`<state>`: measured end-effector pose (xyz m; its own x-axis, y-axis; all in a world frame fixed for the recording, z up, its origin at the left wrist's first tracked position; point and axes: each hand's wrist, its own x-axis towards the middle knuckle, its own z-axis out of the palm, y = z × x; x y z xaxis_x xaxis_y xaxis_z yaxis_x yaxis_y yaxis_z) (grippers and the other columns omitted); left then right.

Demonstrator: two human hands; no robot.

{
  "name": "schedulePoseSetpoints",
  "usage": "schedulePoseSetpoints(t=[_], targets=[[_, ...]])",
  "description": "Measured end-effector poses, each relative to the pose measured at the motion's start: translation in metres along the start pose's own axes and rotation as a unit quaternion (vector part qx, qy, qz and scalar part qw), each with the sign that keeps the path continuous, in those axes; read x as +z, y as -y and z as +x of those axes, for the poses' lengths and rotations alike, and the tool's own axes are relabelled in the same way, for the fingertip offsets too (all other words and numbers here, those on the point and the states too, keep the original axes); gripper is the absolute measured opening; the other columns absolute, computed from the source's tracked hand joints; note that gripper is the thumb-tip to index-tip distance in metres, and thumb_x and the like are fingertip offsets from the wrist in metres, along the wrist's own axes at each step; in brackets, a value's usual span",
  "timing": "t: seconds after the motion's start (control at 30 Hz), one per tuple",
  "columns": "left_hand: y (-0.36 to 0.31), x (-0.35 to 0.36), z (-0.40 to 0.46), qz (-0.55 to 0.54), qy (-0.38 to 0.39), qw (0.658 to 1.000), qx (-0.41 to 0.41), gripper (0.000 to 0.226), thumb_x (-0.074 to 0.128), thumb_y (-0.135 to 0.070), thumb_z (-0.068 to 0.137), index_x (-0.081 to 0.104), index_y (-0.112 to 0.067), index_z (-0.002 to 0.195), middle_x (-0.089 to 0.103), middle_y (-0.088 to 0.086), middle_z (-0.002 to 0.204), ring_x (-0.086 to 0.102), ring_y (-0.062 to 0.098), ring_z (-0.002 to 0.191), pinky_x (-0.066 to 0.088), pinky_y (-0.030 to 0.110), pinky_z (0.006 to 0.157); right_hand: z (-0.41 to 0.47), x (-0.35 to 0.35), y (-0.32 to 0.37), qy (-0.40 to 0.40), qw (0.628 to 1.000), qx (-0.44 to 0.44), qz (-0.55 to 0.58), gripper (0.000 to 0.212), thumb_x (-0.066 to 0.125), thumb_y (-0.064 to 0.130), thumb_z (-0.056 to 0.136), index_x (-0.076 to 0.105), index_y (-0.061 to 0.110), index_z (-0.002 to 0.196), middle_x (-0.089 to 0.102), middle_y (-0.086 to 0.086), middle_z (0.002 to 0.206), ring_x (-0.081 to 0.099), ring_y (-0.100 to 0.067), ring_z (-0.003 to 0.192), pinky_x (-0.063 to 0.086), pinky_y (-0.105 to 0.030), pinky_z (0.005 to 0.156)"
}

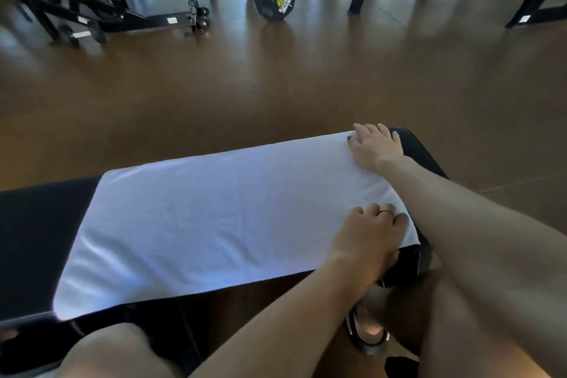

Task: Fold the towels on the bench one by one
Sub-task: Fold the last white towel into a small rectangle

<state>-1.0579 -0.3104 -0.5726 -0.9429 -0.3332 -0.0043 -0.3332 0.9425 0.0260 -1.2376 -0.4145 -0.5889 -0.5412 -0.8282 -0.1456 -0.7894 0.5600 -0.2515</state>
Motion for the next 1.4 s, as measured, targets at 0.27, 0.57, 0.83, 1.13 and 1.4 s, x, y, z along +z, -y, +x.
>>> schedulePoseSetpoints(t=[0.27, 0.57, 0.83, 1.13, 1.4], targets=[[-0.015, -0.001, 0.015, 0.112, 0.028, 0.993, 0.038, 0.036, 0.026, -0.019, 0.104, 0.058, -0.008, 0.115, 0.060, 0.015, 0.113, 0.058, 0.029, 0.091, 0.036, 0.035, 0.064, 0.025, -0.009, 0.009, -0.058, 0.992, 0.038, 0.106, 0.040, 0.048, 0.024, 0.097, 0.052, 0.025, 0.137, 0.065, -0.004, 0.127, 0.053, -0.032, 0.124, 0.037, -0.042, 0.108], [0.028, -0.027, -0.034, -0.263, -0.145, 0.942, -0.150, 0.029, 0.042, -0.032, 0.103, 0.043, -0.015, 0.079, 0.048, -0.002, 0.068, 0.049, 0.022, 0.058, 0.040, 0.040, 0.054, 0.013, -0.036, 0.024, -0.111, 0.942, 0.040, 0.313, 0.032, 0.052, 0.004, 0.089, 0.060, 0.015, 0.118, 0.060, -0.002, 0.115, 0.055, -0.019, 0.099, 0.044, -0.029, 0.080], [0.115, -0.085, -0.166, -0.529, -0.146, 0.750, -0.368, 0.032, 0.044, -0.010, 0.096, 0.070, -0.011, 0.079, 0.072, 0.000, 0.076, 0.075, 0.018, 0.073, 0.062, 0.040, 0.082, -0.025, -0.059, 0.118, -0.009, 0.857, -0.071, 0.511, 0.023, 0.058, -0.002, 0.079, 0.064, 0.013, 0.096, 0.070, -0.017, 0.109, 0.069, -0.028, 0.091, 0.055, -0.031, 0.067], [0.181, -0.083, -0.303, -0.522, -0.195, 0.684, -0.471, 0.032, 0.048, -0.015, 0.094, 0.065, 0.011, 0.092, 0.069, 0.021, 0.091, 0.070, 0.022, 0.078, 0.060, 0.037, 0.086, -0.043, -0.031, 0.283, 0.074, 0.902, -0.233, 0.356, 0.027, 0.077, 0.000, 0.073, 0.071, 0.009, 0.098, 0.073, -0.003, 0.096, 0.069, -0.018, 0.091, 0.054, -0.024, 0.082], [0.197, -0.043, -0.351, -0.381, -0.150, 0.621, -0.668, 0.028, 0.052, -0.024, 0.088, 0.042, -0.005, 0.070, 0.049, 0.002, 0.069, 0.051, 0.017, 0.072, 0.027, 0.032, 0.062, -0.051, 0.021, 0.412, 0.064, 0.905, -0.393, 0.150, 0.020, 0.052, 0.006, 0.080, 0.070, 0.015, 0.079, 0.062, 0.009, 0.073, 0.062, -0.018, 0.067, 0.049, -0.024, 0.055]])
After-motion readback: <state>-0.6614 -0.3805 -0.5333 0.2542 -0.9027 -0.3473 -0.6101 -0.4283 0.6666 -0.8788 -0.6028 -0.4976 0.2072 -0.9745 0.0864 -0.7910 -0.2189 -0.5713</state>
